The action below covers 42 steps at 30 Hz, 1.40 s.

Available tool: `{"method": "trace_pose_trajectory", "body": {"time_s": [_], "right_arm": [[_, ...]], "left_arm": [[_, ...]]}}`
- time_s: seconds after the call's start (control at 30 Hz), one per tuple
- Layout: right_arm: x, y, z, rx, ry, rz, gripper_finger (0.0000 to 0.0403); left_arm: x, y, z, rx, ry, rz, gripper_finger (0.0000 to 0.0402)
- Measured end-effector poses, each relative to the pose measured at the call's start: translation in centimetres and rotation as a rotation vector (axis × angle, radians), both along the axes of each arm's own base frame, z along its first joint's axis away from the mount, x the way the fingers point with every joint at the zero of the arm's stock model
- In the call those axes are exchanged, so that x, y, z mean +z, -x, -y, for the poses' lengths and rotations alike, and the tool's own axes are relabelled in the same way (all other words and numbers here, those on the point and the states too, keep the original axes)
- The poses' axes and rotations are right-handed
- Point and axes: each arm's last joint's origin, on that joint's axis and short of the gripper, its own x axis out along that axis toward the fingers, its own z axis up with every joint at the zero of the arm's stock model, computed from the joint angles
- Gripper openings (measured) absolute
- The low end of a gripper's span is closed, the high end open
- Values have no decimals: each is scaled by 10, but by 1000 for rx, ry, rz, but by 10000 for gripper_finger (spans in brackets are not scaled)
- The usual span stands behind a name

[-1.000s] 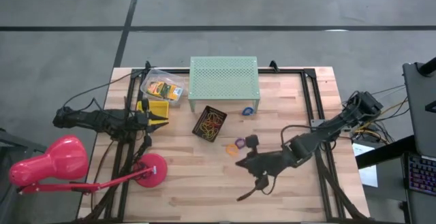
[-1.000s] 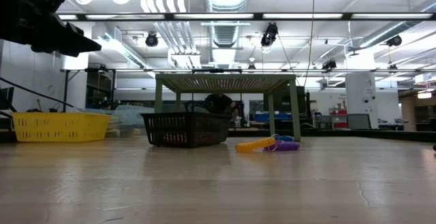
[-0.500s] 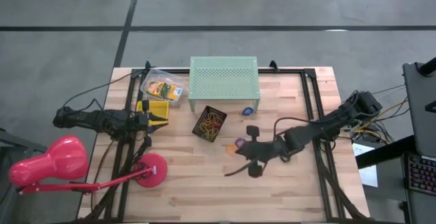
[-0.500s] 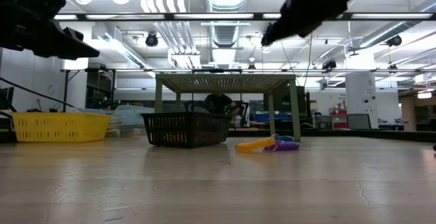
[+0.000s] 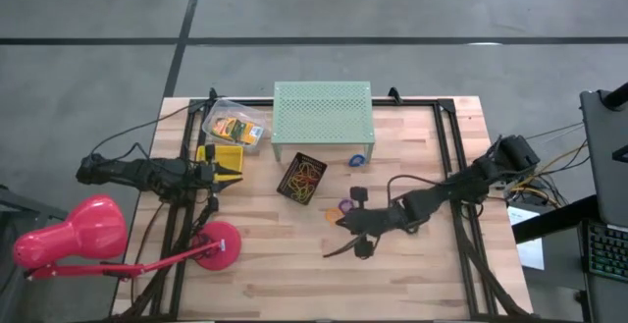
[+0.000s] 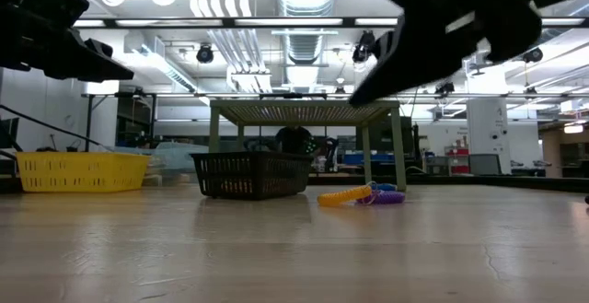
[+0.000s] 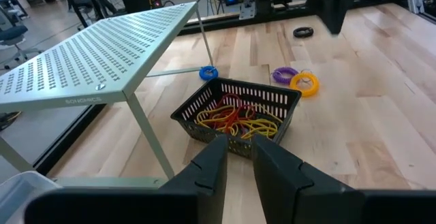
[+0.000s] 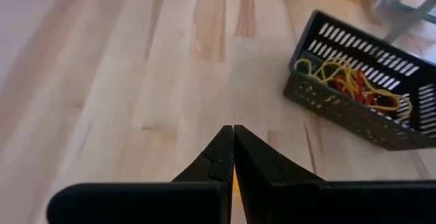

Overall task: Pick & Place Office Desk Supplies
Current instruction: Put the yellow spring rubber band into the yellow bin

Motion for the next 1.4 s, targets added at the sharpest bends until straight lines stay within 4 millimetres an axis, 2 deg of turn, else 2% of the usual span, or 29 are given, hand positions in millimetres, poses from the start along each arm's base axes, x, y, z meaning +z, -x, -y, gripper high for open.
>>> {"method": "trace_pose_trajectory", "body": {"time_s": [0.17,0.5,0.63,0.93,1.07,1.23,1.4], "right_arm": [[-13,-3,0,15,51,-45,8],[-15,-12,14,-134,-160,-42,12],[-12,-16,17,-141,-235,-48,40],[-15,-18,16,-109,-208,-55,136],[-32,-26,13,-32,-155,-94,146],[-52,-39,11,-25,-98,-191,148],[-46,-51,11,-48,-70,-261,165]], "left_arm": [[-2,-1,0,0,-4,-22,73],[-5,-1,0,0,-12,-62,73],[-5,-1,0,0,-12,-65,73],[-6,0,0,0,-13,-67,73],[-6,0,0,0,-13,-68,73],[-6,0,0,1,-14,-72,73],[-7,-1,0,0,-17,-91,73]]}}
